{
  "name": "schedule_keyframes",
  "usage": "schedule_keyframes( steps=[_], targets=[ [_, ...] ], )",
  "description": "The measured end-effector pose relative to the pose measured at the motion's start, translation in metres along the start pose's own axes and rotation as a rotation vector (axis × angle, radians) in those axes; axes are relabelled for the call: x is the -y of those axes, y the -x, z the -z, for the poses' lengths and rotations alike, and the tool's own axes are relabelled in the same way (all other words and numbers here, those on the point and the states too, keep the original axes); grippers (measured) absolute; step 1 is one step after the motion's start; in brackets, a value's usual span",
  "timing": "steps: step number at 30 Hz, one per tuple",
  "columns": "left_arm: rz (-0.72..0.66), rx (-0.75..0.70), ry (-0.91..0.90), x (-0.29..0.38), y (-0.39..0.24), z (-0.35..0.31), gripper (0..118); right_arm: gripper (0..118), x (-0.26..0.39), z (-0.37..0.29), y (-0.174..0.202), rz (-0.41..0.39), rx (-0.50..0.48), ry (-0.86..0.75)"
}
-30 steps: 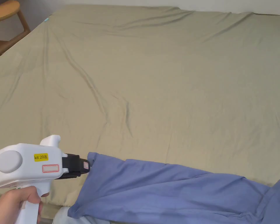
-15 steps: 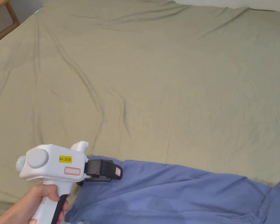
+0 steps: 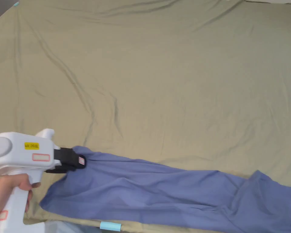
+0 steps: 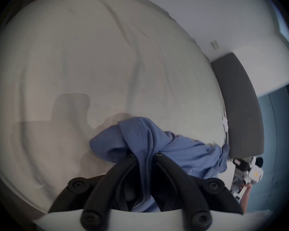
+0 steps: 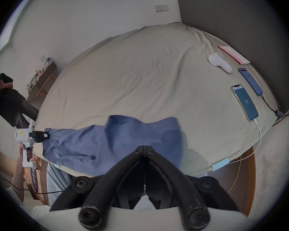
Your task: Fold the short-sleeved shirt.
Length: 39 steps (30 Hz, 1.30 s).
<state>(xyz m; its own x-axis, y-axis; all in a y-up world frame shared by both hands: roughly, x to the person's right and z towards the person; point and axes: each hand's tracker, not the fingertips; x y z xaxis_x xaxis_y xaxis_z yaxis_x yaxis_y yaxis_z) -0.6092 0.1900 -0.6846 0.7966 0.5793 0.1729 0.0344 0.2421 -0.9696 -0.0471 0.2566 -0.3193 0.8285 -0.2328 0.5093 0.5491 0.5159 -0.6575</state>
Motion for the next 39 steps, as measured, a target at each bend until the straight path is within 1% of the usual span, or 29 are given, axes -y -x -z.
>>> schedule_keyframes(
  steps=[1, 2, 4, 7, 9, 12, 14, 15, 16, 17, 18, 20, 22, 23, 24, 25, 26, 27, 28, 29, 30, 31, 32, 33, 34, 35, 36, 38, 39],
  targets=[
    [-0.028, -0.031, -0.044, -0.003, 0.007, -0.009, 6, 0, -0.001, 0.002, 0.000, -0.002, 0.000, -0.001],
    [-0.039, -0.046, -0.049, -0.021, 0.029, -0.012, 6, 0, -0.002, 0.003, 0.000, -0.003, 0.001, -0.001],
    [-0.043, -0.080, -0.062, -0.028, 0.038, -0.023, 6, 0, -0.003, 0.006, 0.001, 0.001, -0.004, 0.000],
    [-0.030, -0.108, -0.046, -0.025, 0.024, -0.029, 6, 0, -0.003, 0.008, 0.003, 0.005, -0.018, 0.003],
    [-0.004, -0.155, -0.043, -0.024, 0.008, -0.032, 6, 0, -0.003, 0.009, 0.005, 0.002, -0.022, 0.006],
    [0.075, -0.281, -0.063, -0.016, -0.036, -0.040, 6, 0, -0.003, 0.009, 0.007, -0.009, -0.036, 0.012],
    [0.131, -0.334, -0.078, -0.012, -0.069, -0.048, 6, 0, -0.003, 0.008, 0.006, -0.011, -0.049, 0.007],
    [0.158, -0.389, -0.081, -0.008, -0.085, -0.050, 6, 0, -0.002, 0.006, 0.005, -0.009, -0.058, 0.003],
    [0.211, -0.408, -0.087, -0.002, -0.106, -0.052, 6, 0, -0.001, 0.005, 0.004, -0.006, -0.067, 0.002],
    [0.255, -0.419, -0.089, 0.003, -0.124, -0.054, 6, 0, 0.001, 0.003, 0.003, -0.005, -0.073, -0.003],
    [0.265, -0.416, -0.093, 0.014, -0.148, -0.053, 6, 0, 0.003, 0.001, 0.002, -0.005, -0.080, -0.009],
    [0.324, -0.390, -0.058, 0.028, -0.188, -0.047, 6, 0, 0.008, -0.004, 0.000, -0.011, -0.089, -0.020],
    [0.383, -0.421, -0.060, 0.044, -0.225, -0.034, 6, 0, 0.014, -0.007, -0.003, -0.005, -0.105, -0.030],
    [0.440, -0.443, -0.038, 0.053, -0.245, -0.024, 6, 0, 0.018, -0.009, -0.003, 0.001, -0.119, -0.029],
    [0.472, -0.436, -0.040, 0.062, -0.259, -0.014, 6, 0, 0.021, -0.010, -0.004, 0.008, -0.128, -0.034],
    [0.480, -0.433, -0.046, 0.071, -0.275, -0.002, 6, 0, 0.025, -0.011, -0.006, 0.014, -0.134, -0.039],
    [0.523, -0.435, -0.022, 0.076, -0.285, 0.017, 6, 0, 0.028, -0.012, -0.008, 0.018, -0.139, -0.041],
    [0.520, -0.440, -0.018, 0.082, -0.294, 0.033, 6, 0, 0.032, -0.011, -0.012, 0.023, -0.147, -0.040],
    [0.525, -0.453, -0.019, 0.090, -0.306, 0.053, 11, 0, 0.035, -0.011, -0.017, 0.033, -0.158, -0.037],
    [0.559, -0.475, -0.014, 0.099, -0.317, 0.075, 44, 0, 0.037, -0.012, -0.021, 0.042, -0.163, -0.039],
    [0.583, -0.485, -0.024, 0.106, -0.324, 0.097, 88, 0, 0.039, -0.013, -0.024, 0.052, -0.163, -0.040],
    [0.602, -0.493, -0.038, 0.116, -0.333, 0.119, 118, 0, 0.039, -0.015, -0.028, 0.064, -0.164, -0.042],
    [0.619, -0.472, -0.005, 0.126, -0.342, 0.141, 118, 0, 0.040, -0.017, -0.033, 0.086, -0.163, -0.046],
    [0.617, -0.416, 0.022, 0.133, -0.349, 0.155, 117, 0, 0.040, -0.018, -0.036, 0.103, -0.158, -0.048],
    [0.580, -0.307, 0.003, 0.140, -0.361, 0.160, 114, 0, 0.040, -0.020, -0.040, 0.115, -0.153, -0.049],
    [0.557, -0.243, 0.025, 0.144, -0.369, 0.166, 107, 0, 0.040, -0.022, -0.042, 0.127, -0.141, -0.049],
    [0.523, -0.213, 0.075, 0.143, -0.372, 0.163, 107, 0, 0.039, -0.024, -0.044, 0.132, -0.133, -0.051],
    [0.484, -0.099, 0.087, 0.143, -0.368, 0.145, 105, 0, 0.038, -0.026, -0.048, 0.132, -0.127, -0.058],
    [0.481, -0.079, 0.080, 0.139, -0.362, 0.133, 99, 0, 0.037, -0.026, -0.049, 0.135, -0.122, -0.059]
  ],
)
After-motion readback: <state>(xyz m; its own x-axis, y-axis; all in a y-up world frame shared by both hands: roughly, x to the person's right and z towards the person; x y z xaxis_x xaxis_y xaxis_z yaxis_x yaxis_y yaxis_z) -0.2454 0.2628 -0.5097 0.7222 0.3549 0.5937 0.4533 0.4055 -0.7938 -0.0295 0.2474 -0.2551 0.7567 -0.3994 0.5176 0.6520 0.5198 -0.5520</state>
